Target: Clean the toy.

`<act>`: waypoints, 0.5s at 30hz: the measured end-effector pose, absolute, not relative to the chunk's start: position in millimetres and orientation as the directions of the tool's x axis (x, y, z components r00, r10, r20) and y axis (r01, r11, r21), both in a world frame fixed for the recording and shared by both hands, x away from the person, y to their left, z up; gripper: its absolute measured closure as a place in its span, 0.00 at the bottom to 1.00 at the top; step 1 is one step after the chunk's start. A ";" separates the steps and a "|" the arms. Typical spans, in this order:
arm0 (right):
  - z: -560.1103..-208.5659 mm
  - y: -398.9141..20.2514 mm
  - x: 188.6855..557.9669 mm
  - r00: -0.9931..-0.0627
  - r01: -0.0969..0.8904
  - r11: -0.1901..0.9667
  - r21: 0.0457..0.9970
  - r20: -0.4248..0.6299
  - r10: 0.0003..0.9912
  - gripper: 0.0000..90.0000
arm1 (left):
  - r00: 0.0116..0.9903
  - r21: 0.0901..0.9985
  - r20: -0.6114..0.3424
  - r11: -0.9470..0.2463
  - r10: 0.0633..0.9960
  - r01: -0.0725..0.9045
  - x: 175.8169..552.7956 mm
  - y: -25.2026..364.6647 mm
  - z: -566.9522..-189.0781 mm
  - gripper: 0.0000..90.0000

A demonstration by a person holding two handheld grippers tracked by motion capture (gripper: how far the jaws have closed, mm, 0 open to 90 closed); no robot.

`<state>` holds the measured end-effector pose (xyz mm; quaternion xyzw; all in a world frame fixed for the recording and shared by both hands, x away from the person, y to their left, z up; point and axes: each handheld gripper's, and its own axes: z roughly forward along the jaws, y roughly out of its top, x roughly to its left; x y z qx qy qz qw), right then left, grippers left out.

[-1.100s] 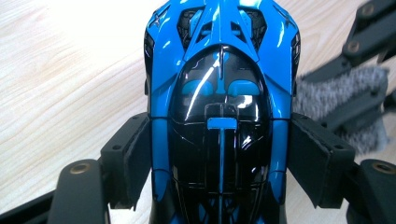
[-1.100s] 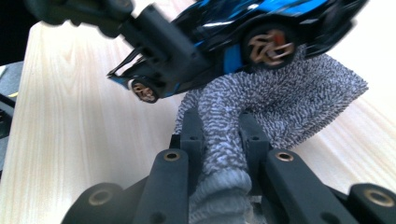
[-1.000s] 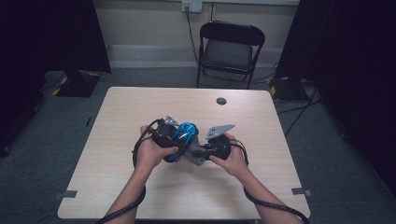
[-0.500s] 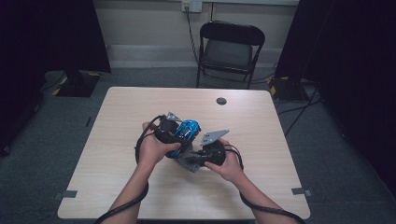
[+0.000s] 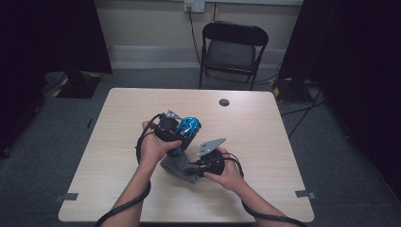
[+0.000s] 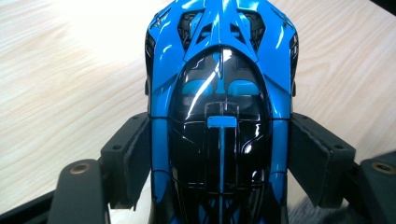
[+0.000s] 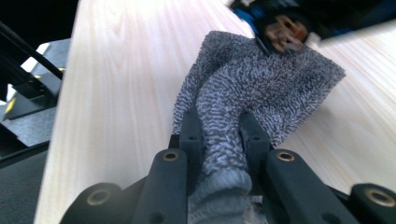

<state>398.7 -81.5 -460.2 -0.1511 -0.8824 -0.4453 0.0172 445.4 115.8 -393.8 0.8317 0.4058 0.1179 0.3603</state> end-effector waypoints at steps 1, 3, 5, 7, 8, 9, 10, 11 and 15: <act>-460.3 -85.7 400.2 -0.951 0.291 0.554 0.780 0.170 0.260 0.84 | 0.639 0.694 -0.095 -0.410 0.763 0.592 445.7 117.7 -393.7 0.31; -459.6 -92.2 402.6 -0.947 0.296 0.552 0.779 0.165 0.276 0.84 | 0.632 0.695 -0.084 -0.409 0.770 0.592 446.3 122.6 -393.8 0.31; -458.0 -100.6 405.1 -0.940 0.310 0.548 0.777 0.166 0.297 0.84 | 0.617 0.691 -0.083 -0.401 0.783 0.601 446.9 130.8 -395.7 0.31; -456.0 -111.4 408.5 -0.933 0.317 0.546 0.775 0.153 0.325 0.84 | 0.609 0.687 -0.081 -0.399 0.789 0.608 446.8 137.4 -397.9 0.31; -455.1 -115.3 409.8 -0.931 0.320 0.547 0.774 0.150 0.333 0.84 | 0.604 0.686 -0.075 -0.399 0.793 0.609 446.7 141.1 -399.7 0.31; -453.9 -120.6 411.7 -0.926 0.324 0.544 0.774 0.144 0.348 0.84 | 0.599 0.681 -0.079 -0.395 0.797 0.616 446.6 144.7 -401.9 0.31; -452.6 -126.0 413.7 -0.919 0.334 0.536 0.775 0.143 0.366 0.84 | 0.591 0.679 -0.081 -0.390 0.802 0.622 446.5 148.6 -404.5 0.31; -451.5 -131.7 416.0 -0.915 0.340 0.532 0.775 0.142 0.378 0.84 | 0.585 0.679 -0.077 -0.387 0.807 0.623 446.5 152.8 -407.5 0.31; -449.6 -156.1 425.8 -0.881 0.376 0.514 0.771 0.125 0.456 0.83 | 0.560 0.651 -0.070 -0.388 0.826 0.653 446.4 169.2 -420.7 0.31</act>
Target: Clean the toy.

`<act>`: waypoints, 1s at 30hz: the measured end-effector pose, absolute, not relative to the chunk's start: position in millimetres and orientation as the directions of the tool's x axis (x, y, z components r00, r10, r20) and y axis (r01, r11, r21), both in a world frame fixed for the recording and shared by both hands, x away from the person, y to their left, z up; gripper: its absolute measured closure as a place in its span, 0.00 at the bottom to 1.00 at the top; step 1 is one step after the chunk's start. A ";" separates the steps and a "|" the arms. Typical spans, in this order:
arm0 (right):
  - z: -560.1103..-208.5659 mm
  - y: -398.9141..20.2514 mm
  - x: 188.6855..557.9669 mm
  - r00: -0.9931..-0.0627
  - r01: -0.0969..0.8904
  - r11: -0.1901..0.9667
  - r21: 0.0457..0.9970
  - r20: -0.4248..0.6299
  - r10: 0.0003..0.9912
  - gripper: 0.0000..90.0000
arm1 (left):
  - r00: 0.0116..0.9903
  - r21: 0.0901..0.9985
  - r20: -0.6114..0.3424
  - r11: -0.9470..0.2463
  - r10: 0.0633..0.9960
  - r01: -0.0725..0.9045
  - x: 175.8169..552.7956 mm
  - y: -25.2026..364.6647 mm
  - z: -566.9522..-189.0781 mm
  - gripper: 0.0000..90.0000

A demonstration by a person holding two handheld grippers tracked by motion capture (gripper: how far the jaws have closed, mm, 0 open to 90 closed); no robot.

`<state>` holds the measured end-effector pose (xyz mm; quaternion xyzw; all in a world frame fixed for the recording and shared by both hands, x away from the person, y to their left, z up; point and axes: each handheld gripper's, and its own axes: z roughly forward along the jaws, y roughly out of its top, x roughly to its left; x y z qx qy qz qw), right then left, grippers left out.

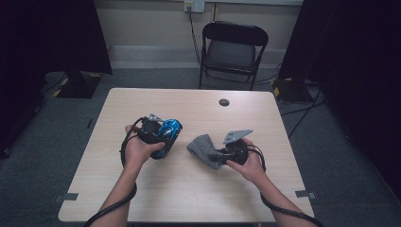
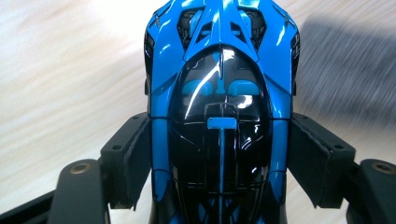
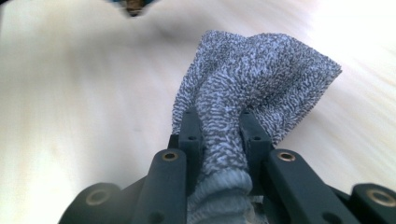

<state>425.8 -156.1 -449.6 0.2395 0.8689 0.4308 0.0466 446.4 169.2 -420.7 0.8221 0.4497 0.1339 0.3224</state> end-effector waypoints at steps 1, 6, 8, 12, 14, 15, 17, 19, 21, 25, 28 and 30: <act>-449.6 -162.3 428.4 -0.870 0.386 0.507 0.771 0.121 0.479 0.83 | 0.553 0.644 -0.069 -0.386 0.830 0.660 446.5 173.3 -424.1 0.31; -450.4 -188.3 440.3 -0.818 0.435 0.459 0.775 0.126 0.562 0.83 | 0.517 0.625 -0.081 -0.361 0.852 0.693 448.1 187.5 -439.8 0.31; -452.3 -196.7 444.7 -0.803 0.450 0.447 0.773 0.131 0.582 0.82 | 0.512 0.613 -0.079 -0.363 0.856 0.702 449.1 190.9 -445.9 0.31; -456.1 -208.1 450.1 -0.779 0.465 0.444 0.766 0.116 0.617 0.81 | 0.503 0.599 -0.080 -0.362 0.860 0.714 452.2 194.0 -456.2 0.31; -459.2 -212.7 452.6 -0.764 0.476 0.445 0.758 0.107 0.636 0.82 | 0.501 0.597 -0.079 -0.361 0.862 0.716 453.7 193.5 -459.1 0.31; -461.4 -214.7 453.7 -0.761 0.484 0.442 0.755 0.115 0.638 0.81 | 0.502 0.598 -0.076 -0.363 0.862 0.714 454.4 192.5 -460.3 0.31; -465.5 -217.4 454.7 -0.754 0.491 0.444 0.749 0.111 0.648 0.80 | 0.509 0.594 -0.069 -0.374 0.858 0.712 456.0 190.7 -462.7 0.31; -469.3 -219.4 455.5 -0.747 0.498 0.439 0.748 0.113 0.655 0.79 | 0.509 0.591 -0.067 -0.377 0.858 0.713 457.3 189.3 -465.2 0.31; -472.2 -220.9 455.9 -0.742 0.507 0.428 0.748 0.125 0.659 0.78 | 0.506 0.587 -0.071 -0.374 0.860 0.718 458.5 187.9 -468.8 0.31; -475.6 -222.7 455.8 -0.732 0.517 0.425 0.743 0.127 0.669 0.75 | 0.505 0.580 -0.071 -0.376 0.860 0.722 460.3 186.3 -473.7 0.31; -475.7 -223.6 455.5 -0.726 0.521 0.419 0.744 0.128 0.675 0.71 | 0.506 0.571 -0.066 -0.383 0.860 0.726 461.0 185.1 -476.0 0.31; -476.3 -224.1 455.5 -0.724 0.523 0.416 0.744 0.130 0.678 0.67 | 0.504 0.563 -0.064 -0.386 0.861 0.731 461.1 184.3 -477.5 0.31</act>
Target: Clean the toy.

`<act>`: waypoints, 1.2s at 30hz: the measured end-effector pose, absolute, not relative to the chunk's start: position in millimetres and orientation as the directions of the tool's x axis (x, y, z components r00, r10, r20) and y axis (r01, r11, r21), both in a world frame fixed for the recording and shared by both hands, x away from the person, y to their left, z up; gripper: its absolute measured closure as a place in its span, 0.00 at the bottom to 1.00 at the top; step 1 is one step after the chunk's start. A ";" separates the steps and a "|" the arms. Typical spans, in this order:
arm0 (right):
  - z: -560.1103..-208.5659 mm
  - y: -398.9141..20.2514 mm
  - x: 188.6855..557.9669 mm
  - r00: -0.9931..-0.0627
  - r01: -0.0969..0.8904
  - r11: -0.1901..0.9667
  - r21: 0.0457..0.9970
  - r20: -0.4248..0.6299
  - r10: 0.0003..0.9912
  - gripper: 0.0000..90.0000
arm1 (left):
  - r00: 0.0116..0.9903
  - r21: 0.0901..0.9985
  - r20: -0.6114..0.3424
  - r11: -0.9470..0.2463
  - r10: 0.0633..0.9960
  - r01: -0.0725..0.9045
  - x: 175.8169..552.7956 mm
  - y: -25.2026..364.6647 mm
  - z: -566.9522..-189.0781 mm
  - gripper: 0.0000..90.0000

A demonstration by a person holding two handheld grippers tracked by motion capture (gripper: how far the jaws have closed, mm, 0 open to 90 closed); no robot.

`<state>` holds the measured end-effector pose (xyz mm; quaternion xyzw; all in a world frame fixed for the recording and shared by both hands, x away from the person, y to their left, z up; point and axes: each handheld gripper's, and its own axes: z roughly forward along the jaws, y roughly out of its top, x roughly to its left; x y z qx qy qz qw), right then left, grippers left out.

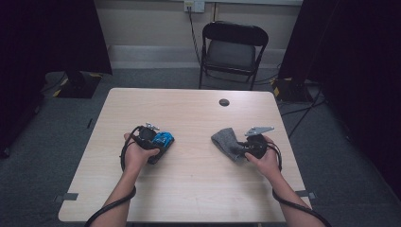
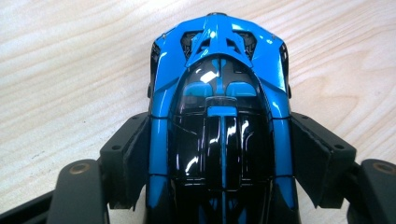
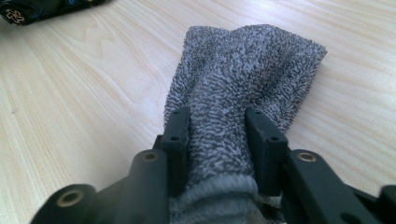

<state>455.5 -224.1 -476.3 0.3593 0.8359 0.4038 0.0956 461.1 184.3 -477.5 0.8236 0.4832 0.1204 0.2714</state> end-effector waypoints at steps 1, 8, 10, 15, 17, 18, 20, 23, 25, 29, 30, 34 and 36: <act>-476.7 -224.5 455.5 -0.717 0.528 0.413 0.743 0.129 0.685 0.66 | 0.508 0.560 -0.059 -0.393 0.859 0.730 461.1 184.1 -477.8 0.31; -477.5 -226.6 454.9 -0.702 0.539 0.403 0.740 0.131 0.700 0.56 | 0.510 0.561 -0.034 -0.406 0.860 0.722 460.6 181.6 -478.5 0.30; -476.4 -226.8 454.5 -0.701 0.537 0.401 0.742 0.129 0.701 0.51 | 0.507 0.562 -0.031 -0.404 0.861 0.722 460.2 181.6 -478.2 0.30; -473.8 -230.8 454.4 -0.673 0.553 0.373 0.745 0.135 0.727 0.43 | 0.496 0.591 -0.034 -0.382 0.868 0.710 458.6 181.6 -470.9 0.26; -472.4 -232.5 453.9 -0.674 0.550 0.369 0.750 0.136 0.726 0.42 | 0.490 0.600 -0.045 -0.369 0.871 0.710 458.0 181.6 -465.2 0.25; -471.7 -232.8 453.5 -0.673 0.548 0.369 0.750 0.134 0.727 0.41 | 0.491 0.603 -0.047 -0.367 0.870 0.708 457.4 181.8 -462.2 0.24; -469.6 -233.5 452.6 -0.672 0.548 0.365 0.752 0.136 0.728 0.39 | 0.495 0.609 -0.054 -0.365 0.867 0.705 455.2 180.7 -458.0 0.23; -468.0 -233.2 450.6 -0.669 0.550 0.367 0.750 0.133 0.731 0.37 | 0.512 0.621 -0.057 -0.371 0.857 0.690 449.8 177.2 -452.1 0.23; -466.9 -232.7 448.8 -0.672 0.544 0.373 0.752 0.124 0.730 0.35 | 0.521 0.629 -0.060 -0.373 0.851 0.682 446.2 175.1 -448.7 0.23; -461.9 -231.4 444.9 -0.674 0.537 0.374 0.756 0.119 0.729 0.33 | 0.527 0.638 -0.072 -0.367 0.847 0.677 440.2 172.0 -446.4 0.23; -460.1 -231.2 444.0 -0.675 0.535 0.376 0.757 0.115 0.729 0.32 | 0.526 0.643 -0.071 -0.364 0.847 0.673 438.5 171.8 -446.3 0.22; -454.0 -231.8 441.6 -0.673 0.530 0.377 0.760 0.107 0.732 0.29 | 0.530 0.640 -0.085 -0.361 0.844 0.678 433.5 170.6 -447.1 0.22; -452.7 -232.4 440.2 -0.673 0.532 0.375 0.759 0.110 0.732 0.29 | 0.532 0.637 -0.100 -0.357 0.841 0.684 431.0 169.8 -447.4 0.21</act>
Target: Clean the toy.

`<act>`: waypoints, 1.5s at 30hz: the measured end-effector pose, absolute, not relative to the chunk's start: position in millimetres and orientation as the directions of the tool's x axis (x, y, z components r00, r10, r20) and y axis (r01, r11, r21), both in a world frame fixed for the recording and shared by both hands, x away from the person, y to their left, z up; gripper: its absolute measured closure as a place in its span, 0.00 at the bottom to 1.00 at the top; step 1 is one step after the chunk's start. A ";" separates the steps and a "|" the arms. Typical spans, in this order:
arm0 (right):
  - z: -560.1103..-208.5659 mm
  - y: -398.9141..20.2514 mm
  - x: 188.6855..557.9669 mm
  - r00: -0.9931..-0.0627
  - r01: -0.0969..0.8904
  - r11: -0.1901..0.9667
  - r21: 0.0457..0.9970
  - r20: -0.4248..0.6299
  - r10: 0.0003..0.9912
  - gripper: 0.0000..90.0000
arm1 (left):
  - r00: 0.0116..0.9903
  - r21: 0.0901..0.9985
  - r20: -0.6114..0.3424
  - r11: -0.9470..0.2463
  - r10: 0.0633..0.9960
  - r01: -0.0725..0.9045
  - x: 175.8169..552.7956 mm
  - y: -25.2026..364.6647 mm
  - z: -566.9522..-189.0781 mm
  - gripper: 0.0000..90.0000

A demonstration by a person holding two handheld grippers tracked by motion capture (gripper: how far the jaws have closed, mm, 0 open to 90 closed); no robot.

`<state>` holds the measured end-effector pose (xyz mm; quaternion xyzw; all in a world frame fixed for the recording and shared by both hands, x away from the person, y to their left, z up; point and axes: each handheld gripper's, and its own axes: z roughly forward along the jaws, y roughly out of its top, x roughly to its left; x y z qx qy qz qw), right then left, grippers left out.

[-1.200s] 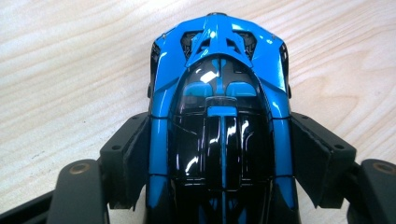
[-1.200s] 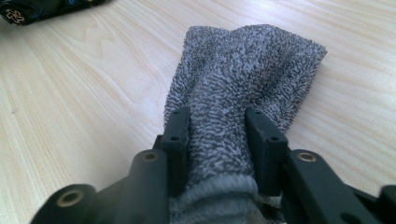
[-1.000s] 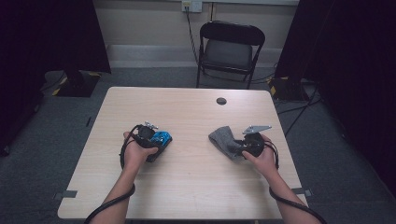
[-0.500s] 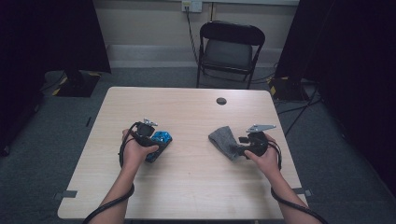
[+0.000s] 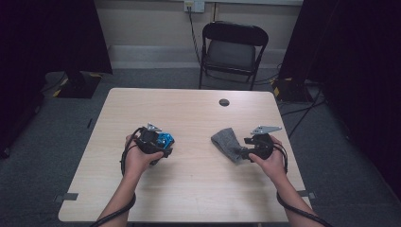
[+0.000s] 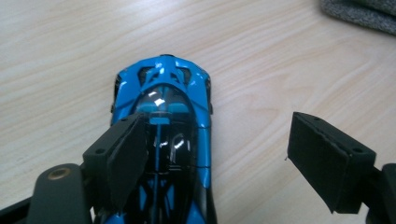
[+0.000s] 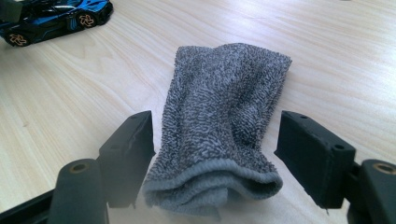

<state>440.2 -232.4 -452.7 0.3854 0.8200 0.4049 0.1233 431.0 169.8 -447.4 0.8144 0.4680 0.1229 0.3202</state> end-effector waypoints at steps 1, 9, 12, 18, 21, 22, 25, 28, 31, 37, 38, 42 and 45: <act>-452.3 -232.4 439.3 -0.671 0.532 0.375 0.759 0.107 0.734 0.29 | 0.533 0.634 -0.106 -0.356 0.839 0.686 430.1 169.4 -447.3 0.21; -451.3 -227.6 434.5 -0.680 0.523 0.372 0.767 0.112 0.725 0.27 | 0.546 0.651 -0.126 -0.347 0.828 0.675 423.8 166.8 -439.4 0.21; -449.6 -224.5 432.2 -0.688 0.524 0.374 0.765 0.122 0.715 0.25 | 0.558 0.646 -0.148 -0.347 0.817 0.680 420.4 165.4 -439.2 0.20; -443.9 -220.8 426.0 -0.717 0.505 0.389 0.770 0.125 0.685 0.18 | 0.567 0.647 -0.148 -0.355 0.810 0.675 413.2 162.8 -440.9 0.20; -441.1 -218.8 423.7 -0.726 0.498 0.407 0.766 0.112 0.679 0.18 | 0.572 0.653 -0.159 -0.349 0.805 0.672 410.3 161.3 -440.5 0.20; -440.2 -217.8 423.0 -0.729 0.498 0.411 0.764 0.112 0.675 0.17 | 0.573 0.653 -0.160 -0.349 0.804 0.672 409.2 160.9 -439.6 0.19; -438.1 -215.5 420.9 -0.733 0.495 0.407 0.768 0.117 0.670 0.17 | 0.572 0.659 -0.163 -0.343 0.804 0.670 406.7 160.5 -438.1 0.19; -436.5 -212.3 417.7 -0.738 0.489 0.407 0.772 0.117 0.665 0.17 | 0.571 0.665 -0.169 -0.335 0.803 0.668 403.6 159.0 -436.9 0.19; -435.4 -209.1 414.0 -0.745 0.484 0.418 0.769 0.112 0.657 0.17 | 0.581 0.659 -0.162 -0.350 0.798 0.665 400.0 158.1 -437.4 0.19; -436.0 -202.8 404.9 -0.758 0.474 0.430 0.768 0.107 0.643 0.17 | 0.595 0.658 -0.156 -0.366 0.789 0.658 389.6 153.2 -442.5 0.19; -436.2 -201.2 402.8 -0.762 0.471 0.434 0.768 0.106 0.639 0.17 | 0.595 0.660 -0.163 -0.361 0.787 0.659 387.8 152.0 -444.0 0.19; -437.4 -194.3 394.5 -0.778 0.458 0.449 0.767 0.102 0.620 0.17 | 0.598 0.657 -0.165 -0.365 0.784 0.659 381.9 149.2 -448.3 0.19; -439.3 -190.1 389.0 -0.786 0.453 0.451 0.769 0.106 0.609 0.17 | 0.612 0.660 -0.159 -0.378 0.775 0.650 376.8 145.6 -450.3 0.19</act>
